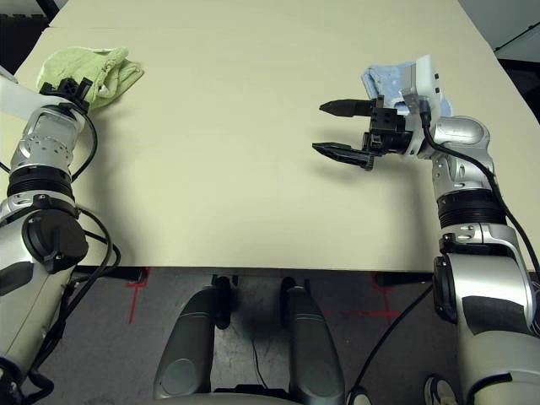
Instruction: Fold the towel and set it aside.
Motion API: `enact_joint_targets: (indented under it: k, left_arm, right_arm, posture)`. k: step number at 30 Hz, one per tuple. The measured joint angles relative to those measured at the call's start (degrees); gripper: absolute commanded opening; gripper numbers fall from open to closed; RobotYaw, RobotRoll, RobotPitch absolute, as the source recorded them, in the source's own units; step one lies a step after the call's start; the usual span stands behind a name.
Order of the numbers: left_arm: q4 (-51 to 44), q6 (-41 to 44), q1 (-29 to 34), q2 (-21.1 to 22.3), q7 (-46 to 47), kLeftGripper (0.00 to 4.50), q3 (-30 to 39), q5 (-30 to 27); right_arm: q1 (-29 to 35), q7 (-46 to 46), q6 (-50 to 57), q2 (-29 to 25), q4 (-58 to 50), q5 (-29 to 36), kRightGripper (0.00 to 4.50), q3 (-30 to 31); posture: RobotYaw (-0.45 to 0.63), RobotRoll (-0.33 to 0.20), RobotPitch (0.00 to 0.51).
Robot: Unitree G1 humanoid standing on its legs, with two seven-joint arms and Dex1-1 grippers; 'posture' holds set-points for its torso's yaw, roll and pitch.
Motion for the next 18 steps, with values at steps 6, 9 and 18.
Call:
enact_joint_targets:
  k: [6, 9, 18]
  left_arm:
    - [-0.2, 3.7, 1.1, 0.1, 1.4, 0.03, 1.4, -2.0]
    - [-1.1, 4.7, 2.5, 0.2, 2.3, 0.03, 1.7, -2.5]
    - [-8.7, 12.2, 4.8, 0.2, -1.6, 2.27, -3.4, -2.1]
  right_arm:
    - [0.0, 0.0, 0.0, 0.0, 0.0, 0.0, 4.5, 0.0]
    - [0.0, 0.0, 0.0, 0.0, 0.0, 0.0, 4.5, 0.0]
    - [-0.4, -2.3, 2.0, 1.2, 0.0, 0.4, 4.5, -0.2]
  posture:
    - [0.04, 0.0, 0.277]
    - [0.04, 0.0, 0.277]
    - [0.04, 0.0, 0.274]
